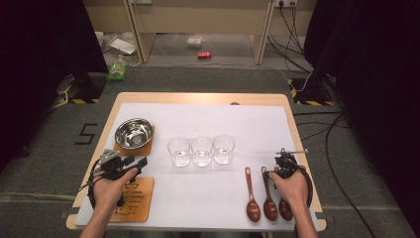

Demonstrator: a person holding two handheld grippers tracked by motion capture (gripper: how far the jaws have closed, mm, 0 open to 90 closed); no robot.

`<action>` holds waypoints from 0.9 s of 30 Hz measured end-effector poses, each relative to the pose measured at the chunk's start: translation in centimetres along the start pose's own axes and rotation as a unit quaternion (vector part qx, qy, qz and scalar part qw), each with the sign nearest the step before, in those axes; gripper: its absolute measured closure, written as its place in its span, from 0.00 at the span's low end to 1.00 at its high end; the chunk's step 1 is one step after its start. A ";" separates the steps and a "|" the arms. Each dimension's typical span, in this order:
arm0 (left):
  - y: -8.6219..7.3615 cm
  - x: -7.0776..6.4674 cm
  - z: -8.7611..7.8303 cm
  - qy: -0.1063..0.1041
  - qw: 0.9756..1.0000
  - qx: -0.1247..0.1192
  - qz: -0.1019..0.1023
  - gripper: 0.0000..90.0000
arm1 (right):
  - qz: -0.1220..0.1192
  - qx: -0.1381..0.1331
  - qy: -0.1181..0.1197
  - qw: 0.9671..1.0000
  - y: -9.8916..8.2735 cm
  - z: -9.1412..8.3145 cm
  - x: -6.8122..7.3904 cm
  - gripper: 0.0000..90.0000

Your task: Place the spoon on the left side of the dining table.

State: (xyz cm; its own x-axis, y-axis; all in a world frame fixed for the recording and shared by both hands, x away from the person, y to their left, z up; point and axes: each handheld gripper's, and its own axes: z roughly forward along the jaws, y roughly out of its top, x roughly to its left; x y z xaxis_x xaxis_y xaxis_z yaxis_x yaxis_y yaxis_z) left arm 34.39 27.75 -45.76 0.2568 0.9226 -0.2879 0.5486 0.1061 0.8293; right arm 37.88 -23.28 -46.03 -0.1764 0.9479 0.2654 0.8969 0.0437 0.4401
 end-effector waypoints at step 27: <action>0.1 0.0 0.1 -0.002 1.000 0.000 0.003 0.47 | 0.012 0.014 -0.027 0.999 0.5 0.1 1.6 0.93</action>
State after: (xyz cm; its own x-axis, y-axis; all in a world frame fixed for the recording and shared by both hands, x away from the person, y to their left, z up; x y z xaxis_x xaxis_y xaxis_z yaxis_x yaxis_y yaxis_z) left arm 34.56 27.70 -45.71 0.2626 0.9217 -0.2854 0.5471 0.1014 0.8309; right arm 38.10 -21.72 -45.51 -0.1321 0.9646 0.2281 0.9121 0.0282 0.4091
